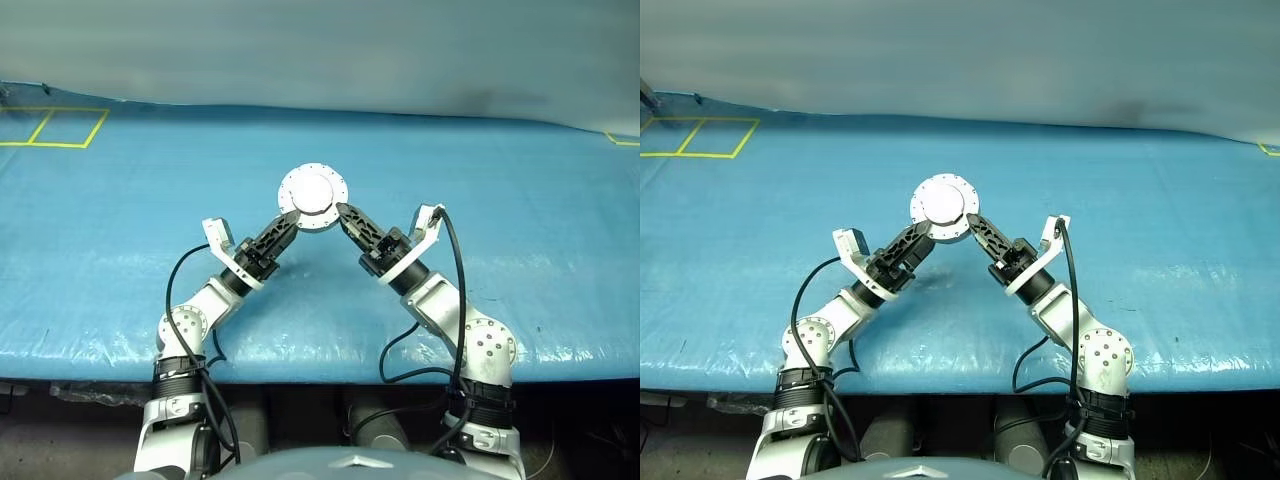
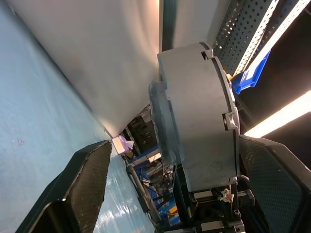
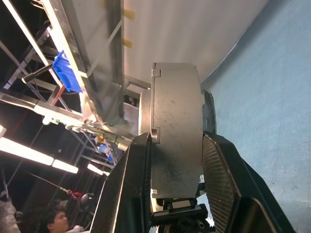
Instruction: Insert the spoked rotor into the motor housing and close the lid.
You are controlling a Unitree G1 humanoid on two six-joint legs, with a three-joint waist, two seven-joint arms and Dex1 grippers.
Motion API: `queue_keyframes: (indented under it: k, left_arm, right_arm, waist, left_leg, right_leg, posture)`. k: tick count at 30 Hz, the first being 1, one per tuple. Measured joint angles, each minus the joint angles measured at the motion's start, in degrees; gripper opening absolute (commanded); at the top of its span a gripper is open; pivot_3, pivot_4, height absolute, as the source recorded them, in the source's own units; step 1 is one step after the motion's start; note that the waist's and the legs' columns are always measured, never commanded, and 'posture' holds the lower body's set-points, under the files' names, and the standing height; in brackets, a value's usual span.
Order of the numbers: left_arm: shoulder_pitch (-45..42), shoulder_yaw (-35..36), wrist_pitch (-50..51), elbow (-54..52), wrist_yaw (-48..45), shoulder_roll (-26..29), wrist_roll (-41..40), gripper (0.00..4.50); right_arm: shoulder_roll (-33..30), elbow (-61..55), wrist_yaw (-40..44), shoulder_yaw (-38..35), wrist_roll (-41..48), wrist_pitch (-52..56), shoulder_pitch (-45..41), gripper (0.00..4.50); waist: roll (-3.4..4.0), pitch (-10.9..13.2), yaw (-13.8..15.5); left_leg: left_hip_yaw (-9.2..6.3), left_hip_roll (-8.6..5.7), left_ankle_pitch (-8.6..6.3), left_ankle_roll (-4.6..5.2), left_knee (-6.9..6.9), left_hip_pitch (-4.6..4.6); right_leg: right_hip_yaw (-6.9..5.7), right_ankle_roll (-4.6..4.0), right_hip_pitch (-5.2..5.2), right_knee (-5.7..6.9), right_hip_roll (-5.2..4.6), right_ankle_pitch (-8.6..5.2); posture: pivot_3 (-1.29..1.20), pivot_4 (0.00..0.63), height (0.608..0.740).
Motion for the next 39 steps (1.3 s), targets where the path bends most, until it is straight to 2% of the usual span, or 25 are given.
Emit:
queue_keyframes:
  k: [6, 13, 16, 20, 31, 37, 38, 39]
  left_arm:
    - [-2.07, 0.13, 0.13, 0.04, -0.32, -0.83, -0.68, 4.44]
    - [-2.03, -0.35, 0.46, 0.04, -0.66, -0.76, -0.47, 4.44]
    - [-2.03, -0.65, -0.21, 0.04, -1.09, -0.81, -0.38, 3.94]
    - [-2.03, -0.50, -0.45, 0.41, -1.27, -0.83, -0.56, 2.68]
    - [-2.05, -0.40, -0.43, 1.76, -0.81, -1.14, -1.08, 2.64]
    - [-1.86, -0.59, -1.10, 1.94, -0.13, -1.02, 0.26, 2.64]
    - [-1.73, -0.57, -1.38, 1.94, 0.14, -1.02, 0.74, 2.64]
    - [-1.60, -0.55, -1.51, 1.94, 0.44, -1.03, 0.96, 2.64]
  right_arm:
    - [-0.90, -0.02, 0.00, 4.29, -0.21, 1.59, 1.08, 1.15]
    - [-1.77, -0.02, 0.01, 4.50, -0.21, 1.35, 1.11, 1.15]
    - [-1.78, -0.02, 0.01, 4.58, -0.21, 1.33, 1.10, 1.15]
    - [-1.86, -0.10, 0.19, 4.77, -0.20, 1.32, 1.10, 1.15]
    - [-2.09, -0.09, 0.62, 4.97, -2.00, 0.88, 1.12, 1.15]
    - [-2.46, -0.25, 2.23, 5.47, -4.64, -1.19, 1.10, 3.15]
    - [-2.44, -0.53, 2.32, 5.46, -5.13, -1.61, 1.09, 3.41]
    - [-2.42, -0.68, 2.33, 5.46, -5.38, -2.00, 1.07, 3.41]
  waist:
    - [0.00, 0.00, -0.13]
    - [0.00, 0.00, -0.12]
    - [0.00, 0.00, -0.11]
    - [0.00, 0.00, -0.13]
    - [-0.01, 0.00, -0.13]
    - [-0.01, 0.00, -0.13]
    - [-0.01, 0.00, -0.14]
    - [-0.01, 0.00, -0.14]
  left_leg:
    - [-0.01, 0.00, 0.00, 0.00, 0.00, -0.01]
    - [-0.02, -0.01, 0.00, 0.00, 0.06, -0.01]
    - [-0.02, -0.01, 0.00, 0.00, 0.05, -0.01]
    - [-0.03, -0.01, 0.00, 0.00, 0.05, -0.01]
    - [-0.03, -0.01, 0.00, 0.00, 0.06, -0.01]
    - [-0.03, -0.02, 0.00, 0.00, 0.07, 0.00]
    - [-0.03, -0.02, 0.00, 0.00, 0.06, 0.01]
    - [-0.03, -0.02, 0.00, 0.00, 0.06, 0.01]
  right_leg:
    - [0.00, -0.13, 0.00, -0.01, 0.00, 0.07]
    - [0.00, -0.08, 0.03, 0.00, 0.00, 0.06]
    - [0.00, -0.09, 0.03, 0.00, 0.00, 0.06]
    - [0.00, -0.09, 0.03, 0.00, 0.00, 0.07]
    - [0.00, -0.09, 0.03, 0.00, 0.00, 0.07]
    - [0.00, -0.09, 0.05, 0.00, 0.00, 0.07]
    - [0.00, -0.09, 0.05, 0.01, 0.00, 0.07]
    - [0.00, -0.09, 0.05, 0.01, 0.01, 0.07]
  posture:
    - [0.00, 0.150, 0.740]
    - [0.00, 0.150, 0.740]
    - [0.00, 0.150, 0.740]
    - [0.00, 0.150, 0.740]
    - [0.00, 0.150, 0.740]
    - [0.00, 0.150, 0.740]
    - [0.00, 0.150, 0.740]
    - [0.00, 0.150, 0.740]
